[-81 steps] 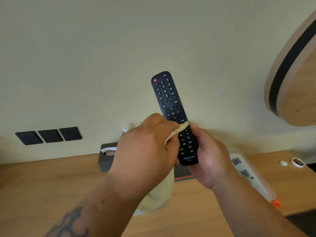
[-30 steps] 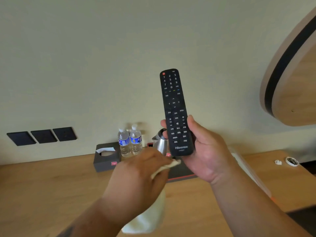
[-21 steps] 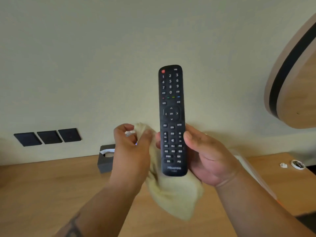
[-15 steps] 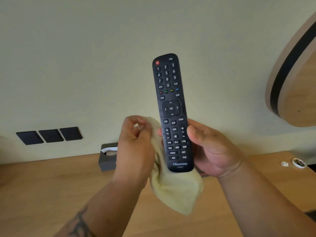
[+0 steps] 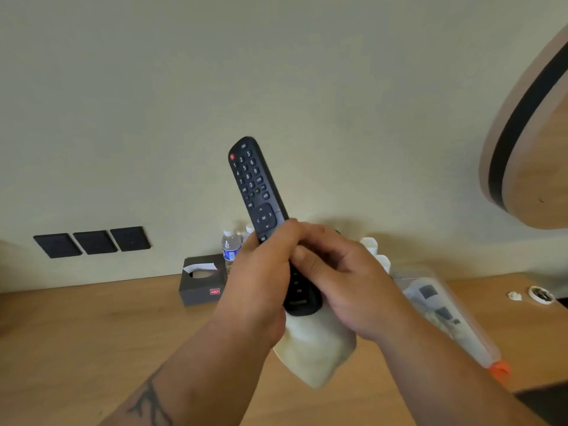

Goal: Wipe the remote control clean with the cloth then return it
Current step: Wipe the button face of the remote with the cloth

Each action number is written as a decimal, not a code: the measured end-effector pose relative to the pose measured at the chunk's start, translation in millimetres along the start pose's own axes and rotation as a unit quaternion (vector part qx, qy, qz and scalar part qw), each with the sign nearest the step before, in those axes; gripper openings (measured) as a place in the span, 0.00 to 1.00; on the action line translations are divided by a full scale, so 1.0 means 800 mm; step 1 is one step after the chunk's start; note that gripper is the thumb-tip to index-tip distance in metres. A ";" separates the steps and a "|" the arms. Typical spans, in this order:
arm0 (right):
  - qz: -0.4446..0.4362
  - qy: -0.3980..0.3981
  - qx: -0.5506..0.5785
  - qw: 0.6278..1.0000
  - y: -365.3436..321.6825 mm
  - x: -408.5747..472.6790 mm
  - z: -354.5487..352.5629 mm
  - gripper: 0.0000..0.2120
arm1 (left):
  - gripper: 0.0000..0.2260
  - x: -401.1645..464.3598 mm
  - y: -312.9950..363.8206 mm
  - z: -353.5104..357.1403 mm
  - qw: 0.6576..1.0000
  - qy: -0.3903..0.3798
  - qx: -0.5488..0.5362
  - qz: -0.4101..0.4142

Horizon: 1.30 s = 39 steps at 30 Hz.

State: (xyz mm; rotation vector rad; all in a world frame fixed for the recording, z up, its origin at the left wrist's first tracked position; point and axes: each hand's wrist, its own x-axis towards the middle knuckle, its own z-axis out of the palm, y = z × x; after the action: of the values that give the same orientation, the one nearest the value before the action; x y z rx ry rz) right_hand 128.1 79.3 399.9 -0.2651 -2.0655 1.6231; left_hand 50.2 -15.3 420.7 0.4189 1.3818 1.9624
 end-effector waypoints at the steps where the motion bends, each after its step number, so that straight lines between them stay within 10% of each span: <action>1: -0.012 0.025 -0.017 0.999 -0.001 -0.002 0.004 0.13 | 0.08 0.001 0.002 -0.001 1.000 0.004 -0.016 -0.010; 6: 0.129 0.031 0.009 0.991 0.000 -0.011 -0.008 0.29 | 0.10 0.008 0.012 -0.005 0.995 0.036 -0.090 -0.019; 9: 0.184 -0.053 -0.022 0.981 -0.001 -0.015 -0.010 0.14 | 0.06 0.005 0.012 -0.003 0.995 0.052 -0.088 -0.003; 16: 0.160 0.120 0.132 0.971 -0.019 -0.007 -0.057 0.15 | 0.09 0.009 0.003 -0.026 0.993 0.062 0.053 0.080; 22: -0.013 0.125 -0.143 0.982 -0.056 0.003 -0.045 0.14 | 0.19 -0.006 0.007 -0.023 0.995 -0.055 0.063 0.048; 26: -0.168 0.102 -0.369 0.908 -0.058 -0.001 -0.023 0.24 | 0.34 -0.008 0.008 -0.023 0.989 -0.133 -0.050 -0.041; 39: -0.128 -0.075 -0.497 0.855 -0.067 -0.043 -0.023 0.20 | 0.31 -0.004 0.003 -0.027 0.985 -0.097 -0.127 -0.059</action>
State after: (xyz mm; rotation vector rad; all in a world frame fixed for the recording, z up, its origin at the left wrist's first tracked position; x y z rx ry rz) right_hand 174.8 65.0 444.8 -0.1824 -2.7507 0.3044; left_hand 38.3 -33.0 415.0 0.3868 0.9960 1.9142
